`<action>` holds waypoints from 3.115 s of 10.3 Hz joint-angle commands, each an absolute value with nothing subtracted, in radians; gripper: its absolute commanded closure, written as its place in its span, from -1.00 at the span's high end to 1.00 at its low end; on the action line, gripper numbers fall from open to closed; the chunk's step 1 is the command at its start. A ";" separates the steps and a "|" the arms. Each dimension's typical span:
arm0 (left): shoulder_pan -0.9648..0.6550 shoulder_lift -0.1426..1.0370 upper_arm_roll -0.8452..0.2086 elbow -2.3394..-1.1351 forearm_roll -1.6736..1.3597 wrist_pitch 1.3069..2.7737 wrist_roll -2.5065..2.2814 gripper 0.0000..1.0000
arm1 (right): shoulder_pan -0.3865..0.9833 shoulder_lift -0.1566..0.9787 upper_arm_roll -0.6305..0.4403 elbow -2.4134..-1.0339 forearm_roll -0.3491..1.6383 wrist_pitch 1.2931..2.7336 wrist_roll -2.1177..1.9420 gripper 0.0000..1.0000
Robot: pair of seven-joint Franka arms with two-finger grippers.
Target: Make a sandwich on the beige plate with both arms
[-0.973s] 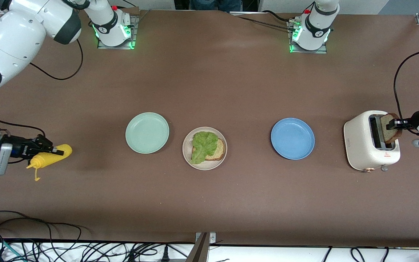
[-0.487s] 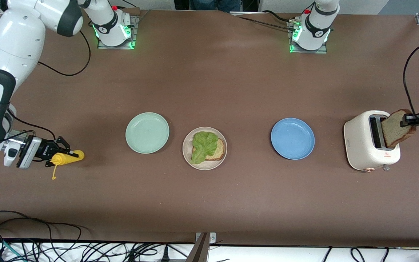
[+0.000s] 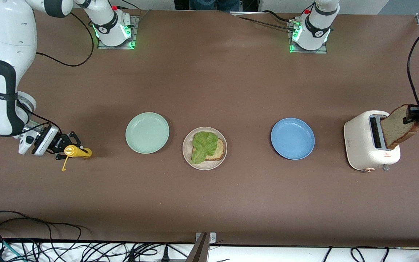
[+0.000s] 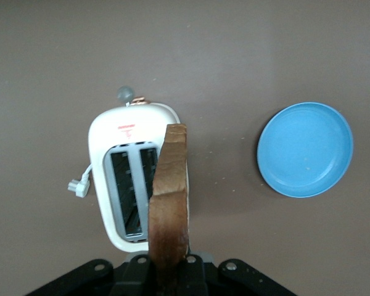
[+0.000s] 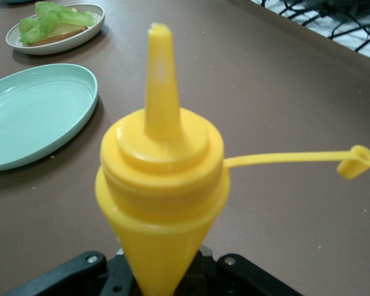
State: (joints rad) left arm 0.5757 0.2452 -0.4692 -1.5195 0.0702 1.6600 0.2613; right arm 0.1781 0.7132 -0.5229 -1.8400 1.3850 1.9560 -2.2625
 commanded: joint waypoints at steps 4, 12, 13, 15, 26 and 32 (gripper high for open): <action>0.502 0.261 -0.512 -1.502 -0.135 1.635 0.155 -1.00 | 0.141 0.641 -0.483 -1.924 1.379 1.971 -2.342 -1.00; 0.284 0.466 -0.512 -1.502 -0.558 1.707 -0.003 -1.00 | 0.120 0.623 -0.483 -1.930 1.385 1.971 -2.307 0.88; 0.249 0.503 -0.511 -1.502 -0.612 1.765 -0.003 -1.00 | 0.118 0.620 -0.483 -1.925 1.384 1.971 -2.306 0.91; 0.160 0.581 -0.511 -1.502 -0.699 1.917 0.009 -1.00 | 0.094 0.606 -0.485 -1.922 1.365 1.973 -2.292 0.92; -0.095 0.966 -0.503 -1.391 -1.071 2.295 0.489 -1.00 | 0.031 0.359 -0.408 -1.723 0.584 1.982 -1.374 0.99; -0.089 0.979 -0.502 -1.382 -1.055 2.313 0.554 1.00 | -0.061 0.192 -0.143 -1.704 0.136 1.962 -0.688 0.99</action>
State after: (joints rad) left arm -0.0830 0.9744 -0.5054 -1.4043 -1.0296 2.3112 0.5214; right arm -0.0168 0.2413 -0.2162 -1.6989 0.2150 1.9799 -0.8134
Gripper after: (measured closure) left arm 0.247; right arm 0.000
